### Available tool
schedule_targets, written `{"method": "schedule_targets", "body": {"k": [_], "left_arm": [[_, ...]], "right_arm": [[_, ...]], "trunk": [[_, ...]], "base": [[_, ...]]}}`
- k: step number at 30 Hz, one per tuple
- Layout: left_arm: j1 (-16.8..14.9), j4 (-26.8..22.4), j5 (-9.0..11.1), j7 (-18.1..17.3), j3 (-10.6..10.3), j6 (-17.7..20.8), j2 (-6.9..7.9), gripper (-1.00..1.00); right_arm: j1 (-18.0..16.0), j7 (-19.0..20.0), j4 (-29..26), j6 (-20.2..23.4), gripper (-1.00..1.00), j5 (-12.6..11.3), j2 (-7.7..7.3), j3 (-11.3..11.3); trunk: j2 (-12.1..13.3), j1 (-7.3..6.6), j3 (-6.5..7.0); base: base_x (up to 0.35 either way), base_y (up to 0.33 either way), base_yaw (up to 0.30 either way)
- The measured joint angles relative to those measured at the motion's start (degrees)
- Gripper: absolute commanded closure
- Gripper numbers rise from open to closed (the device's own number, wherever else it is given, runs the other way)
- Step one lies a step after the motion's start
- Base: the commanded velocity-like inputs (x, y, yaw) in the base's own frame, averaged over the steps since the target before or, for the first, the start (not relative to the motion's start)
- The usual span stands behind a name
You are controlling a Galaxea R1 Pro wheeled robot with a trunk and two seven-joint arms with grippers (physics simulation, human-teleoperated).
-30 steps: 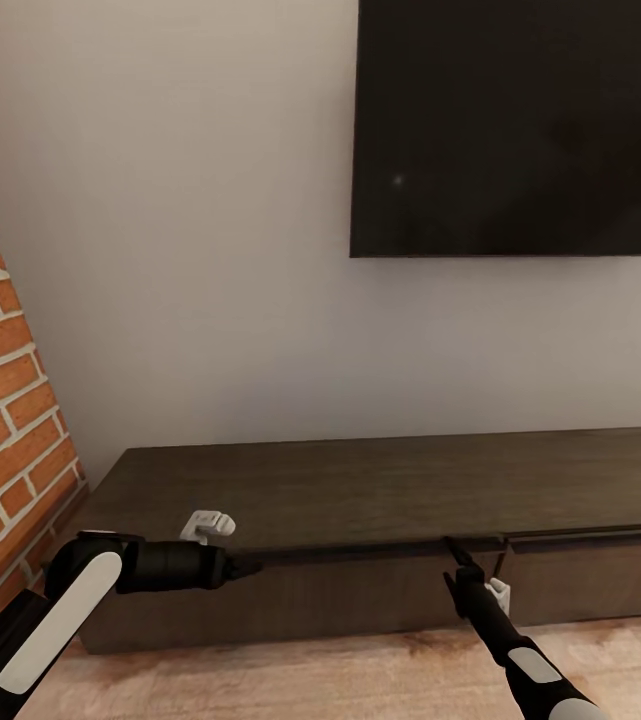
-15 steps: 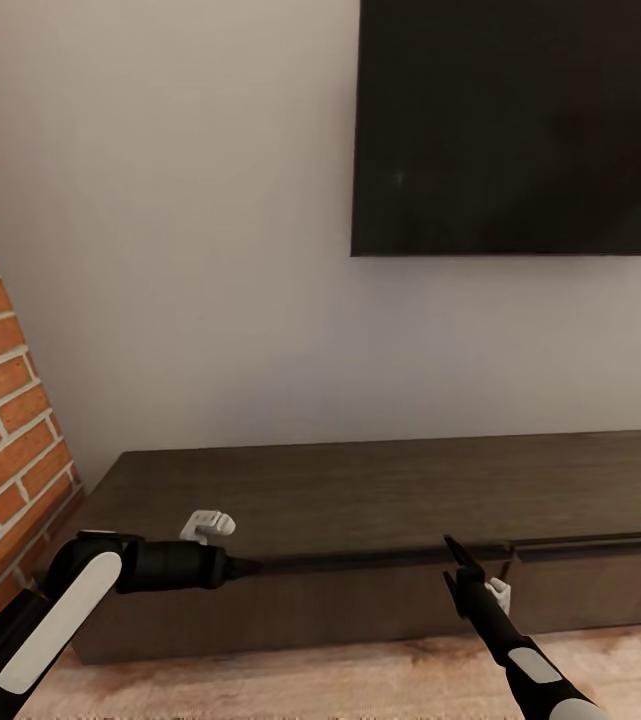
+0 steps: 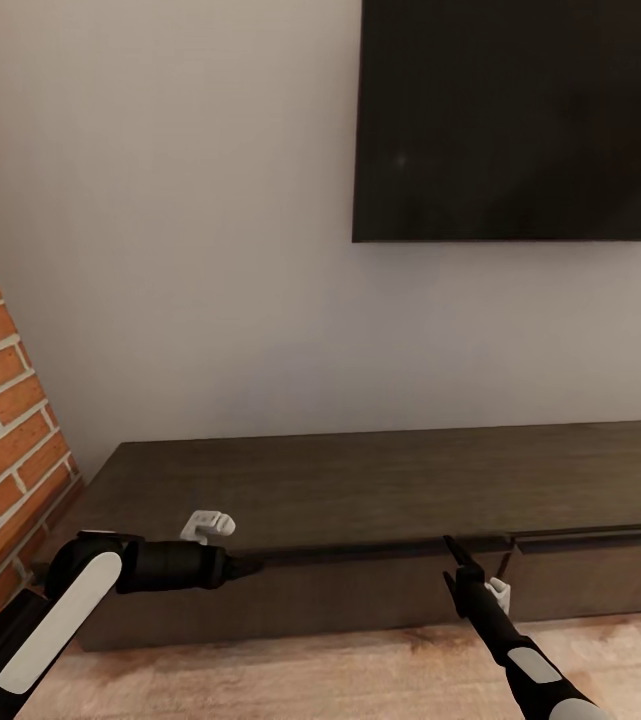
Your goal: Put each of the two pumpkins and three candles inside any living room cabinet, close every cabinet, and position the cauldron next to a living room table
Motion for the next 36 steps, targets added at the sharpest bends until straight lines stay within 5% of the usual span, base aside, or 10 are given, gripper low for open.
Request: {"method": "schedule_targets", "body": {"k": [11,21,36], "left_arm": [[0.0,0.0,-0.03,0.0,0.0,0.0,0.0,-1.0],[0.0,0.0,0.0,0.0,0.0,0.0,0.0,-1.0],[0.0,0.0,0.0,0.0,0.0,0.0,0.0,-1.0]], "right_arm": [[0.0,0.12,-0.04,0.09,-1.0,0.02,0.0,0.13],[-0.01,4.55,-0.05,0.09,-1.0,1.99,-0.08,2.48],[-0.04,5.18,-0.05,0.12,-1.0,2.3,-0.29,2.81]], "trunk": [[-0.09,0.18,-1.55],[-0.09,0.18,-1.55],[-0.13,0.26,-2.22]], "base": [[0.0,0.0,0.0],[0.0,0.0,0.0],[0.0,0.0,0.0]]}}
